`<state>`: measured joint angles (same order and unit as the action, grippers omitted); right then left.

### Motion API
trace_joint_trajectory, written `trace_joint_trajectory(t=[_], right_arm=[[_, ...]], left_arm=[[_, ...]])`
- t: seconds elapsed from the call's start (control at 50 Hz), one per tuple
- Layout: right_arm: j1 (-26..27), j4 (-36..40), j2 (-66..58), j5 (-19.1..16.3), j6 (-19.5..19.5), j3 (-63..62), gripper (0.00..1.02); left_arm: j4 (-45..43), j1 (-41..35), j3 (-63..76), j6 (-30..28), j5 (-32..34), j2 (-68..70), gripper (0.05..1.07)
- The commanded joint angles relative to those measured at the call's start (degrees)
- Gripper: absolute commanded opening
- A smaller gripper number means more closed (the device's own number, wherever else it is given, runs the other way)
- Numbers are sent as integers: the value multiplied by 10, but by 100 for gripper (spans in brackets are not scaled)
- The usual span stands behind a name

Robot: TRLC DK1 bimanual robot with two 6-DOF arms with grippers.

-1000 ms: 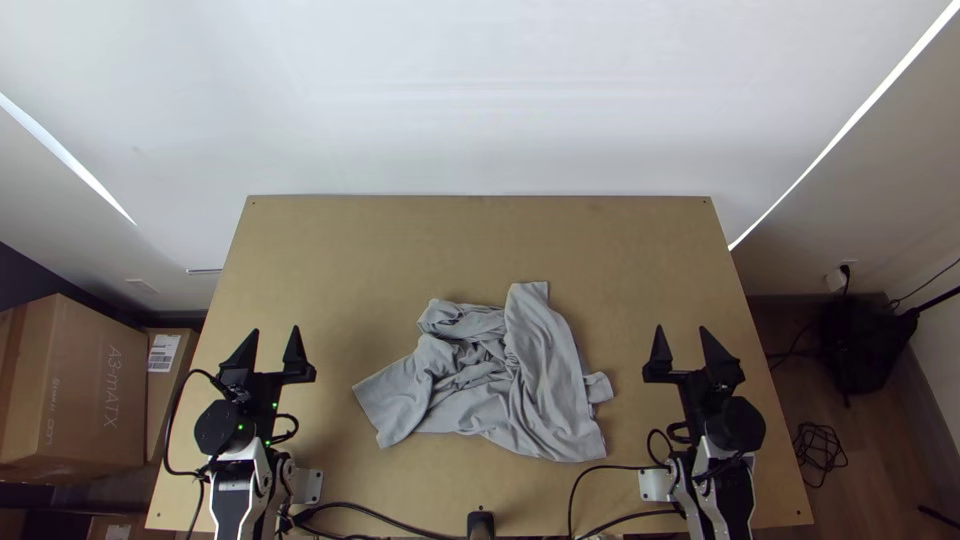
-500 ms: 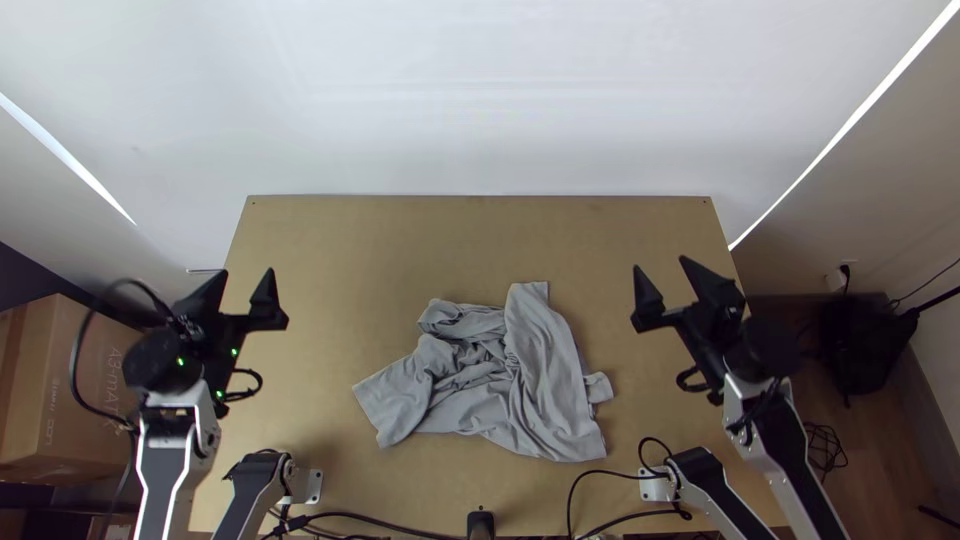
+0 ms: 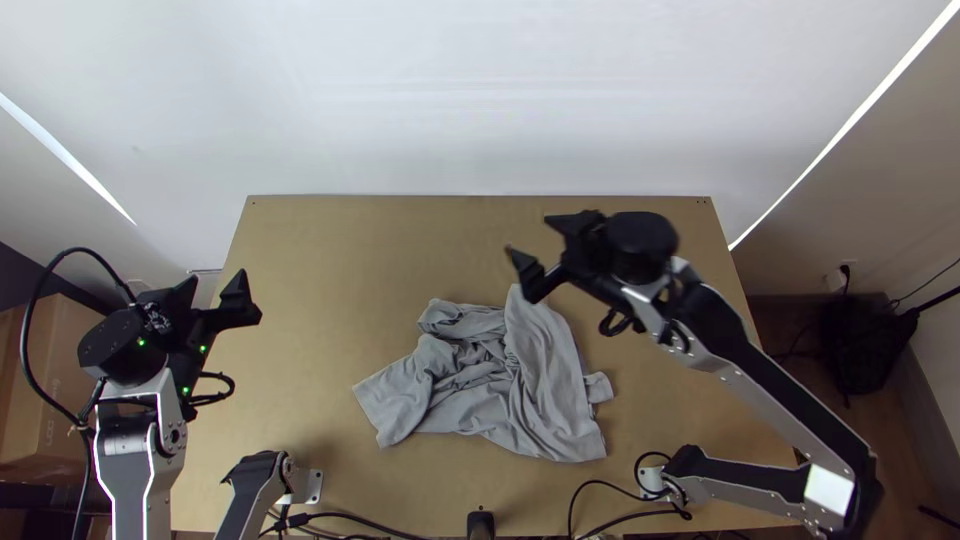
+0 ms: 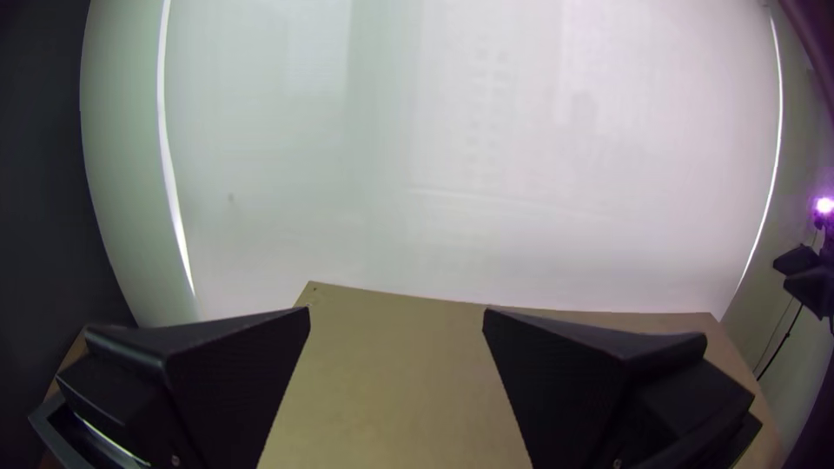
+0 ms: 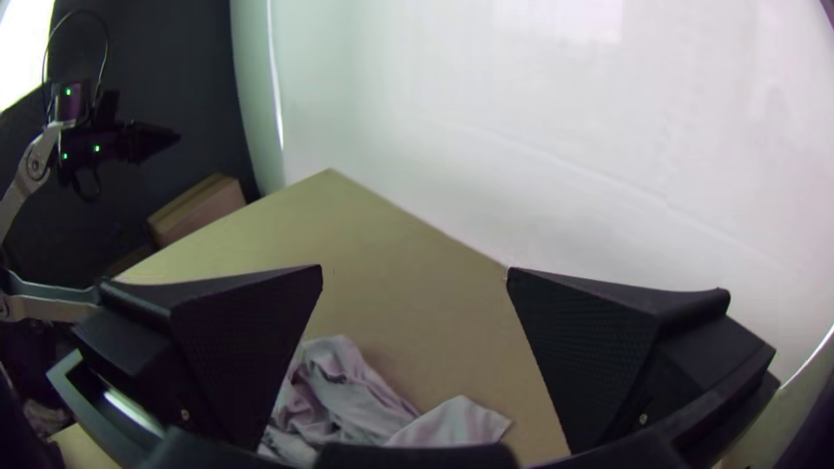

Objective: Fold the t-shirt

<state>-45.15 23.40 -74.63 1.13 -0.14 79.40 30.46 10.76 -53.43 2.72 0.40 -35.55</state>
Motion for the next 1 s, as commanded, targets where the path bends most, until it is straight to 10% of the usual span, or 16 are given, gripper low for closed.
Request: trace_joint_trajectory(t=[0.0,0.68,0.98], right_arm=[[-44,32,-51,5,-4,44,97],[-196,397,-425,-41,231,393,98],[-215,509,-551,-40,248,506,98]], left_arm=[[44,11,-20,-9,1,16,103],[189,24,-37,67,2,43,102],[201,23,-15,57,14,52,102]])
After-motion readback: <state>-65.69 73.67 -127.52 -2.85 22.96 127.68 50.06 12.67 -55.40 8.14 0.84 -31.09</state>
